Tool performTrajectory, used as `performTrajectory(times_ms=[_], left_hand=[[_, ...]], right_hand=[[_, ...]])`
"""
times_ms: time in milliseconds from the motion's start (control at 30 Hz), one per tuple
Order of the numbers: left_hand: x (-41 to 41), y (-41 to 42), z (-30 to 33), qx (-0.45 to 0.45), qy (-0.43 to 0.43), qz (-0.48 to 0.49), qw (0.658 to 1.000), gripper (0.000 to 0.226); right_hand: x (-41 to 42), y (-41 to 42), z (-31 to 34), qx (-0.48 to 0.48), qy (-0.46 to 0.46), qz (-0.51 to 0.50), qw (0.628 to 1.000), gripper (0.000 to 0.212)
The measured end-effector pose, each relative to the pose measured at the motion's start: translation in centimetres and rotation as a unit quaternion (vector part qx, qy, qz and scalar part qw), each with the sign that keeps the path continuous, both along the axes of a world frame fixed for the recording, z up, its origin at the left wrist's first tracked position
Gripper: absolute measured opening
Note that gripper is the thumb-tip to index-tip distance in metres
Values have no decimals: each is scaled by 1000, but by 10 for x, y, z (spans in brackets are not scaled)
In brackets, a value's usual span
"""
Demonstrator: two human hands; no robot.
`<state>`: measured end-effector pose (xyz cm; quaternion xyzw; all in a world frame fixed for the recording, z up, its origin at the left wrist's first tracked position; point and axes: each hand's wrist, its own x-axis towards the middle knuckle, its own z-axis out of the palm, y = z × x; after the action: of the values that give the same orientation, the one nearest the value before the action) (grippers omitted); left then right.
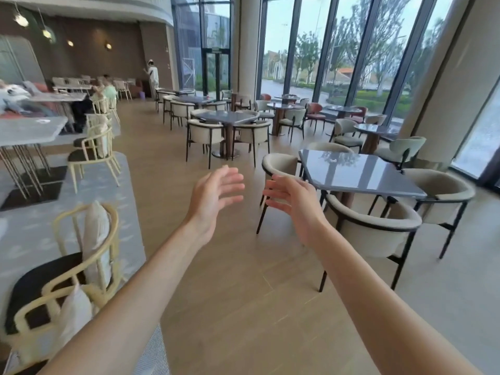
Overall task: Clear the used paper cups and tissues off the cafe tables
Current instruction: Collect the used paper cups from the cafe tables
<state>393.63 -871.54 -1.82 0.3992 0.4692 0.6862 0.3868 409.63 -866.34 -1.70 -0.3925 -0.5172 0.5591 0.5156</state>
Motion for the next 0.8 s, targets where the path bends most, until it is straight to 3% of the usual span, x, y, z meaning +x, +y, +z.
performTrajectory(times_ms=[267, 800], left_hand=[[-62, 171, 11, -1, 12, 18, 1000, 33], [-180, 529, 14, 3, 35, 62, 997, 31]], right_hand=[[-56, 179, 10, -8, 12, 9, 1000, 26], [-186, 559, 14, -3, 50, 76, 996, 13]])
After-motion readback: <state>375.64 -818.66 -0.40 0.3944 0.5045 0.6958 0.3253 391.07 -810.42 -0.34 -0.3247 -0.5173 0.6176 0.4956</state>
